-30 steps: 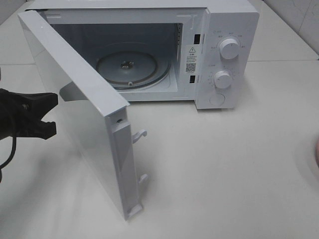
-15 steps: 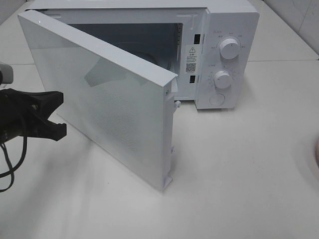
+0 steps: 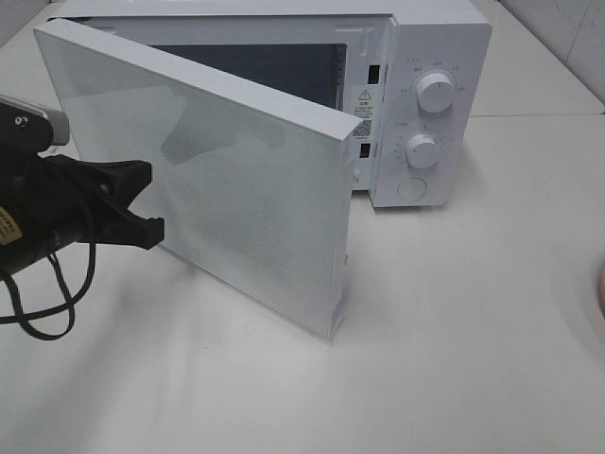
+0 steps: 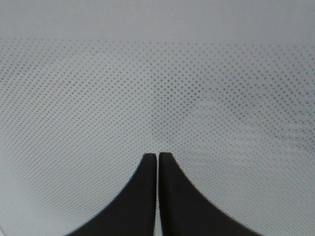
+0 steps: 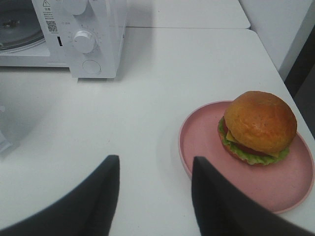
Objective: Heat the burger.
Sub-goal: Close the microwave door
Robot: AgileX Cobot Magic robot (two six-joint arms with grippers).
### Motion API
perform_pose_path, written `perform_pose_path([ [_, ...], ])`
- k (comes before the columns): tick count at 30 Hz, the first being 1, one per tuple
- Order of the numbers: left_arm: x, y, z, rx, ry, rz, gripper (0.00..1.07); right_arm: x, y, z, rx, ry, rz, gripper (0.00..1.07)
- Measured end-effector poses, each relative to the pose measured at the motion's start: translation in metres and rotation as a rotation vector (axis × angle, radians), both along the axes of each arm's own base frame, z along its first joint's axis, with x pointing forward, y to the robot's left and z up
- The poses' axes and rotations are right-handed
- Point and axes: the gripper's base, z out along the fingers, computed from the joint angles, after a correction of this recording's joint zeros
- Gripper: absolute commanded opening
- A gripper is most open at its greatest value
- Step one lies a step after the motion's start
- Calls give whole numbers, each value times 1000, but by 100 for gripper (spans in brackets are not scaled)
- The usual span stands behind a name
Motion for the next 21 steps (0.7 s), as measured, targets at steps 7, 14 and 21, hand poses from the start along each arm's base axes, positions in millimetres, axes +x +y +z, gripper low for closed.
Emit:
perform_pose_path([
  [7,11,-9,1,-17,-10,8,1,0,0,0,0,0,0,45],
  [14,22,-17,2,-36,-26,18,1,0,0,0,0,0,0,45],
  [21,22,-20,3,-63,-16,67,1,0,0,0,0,0,0,45],
])
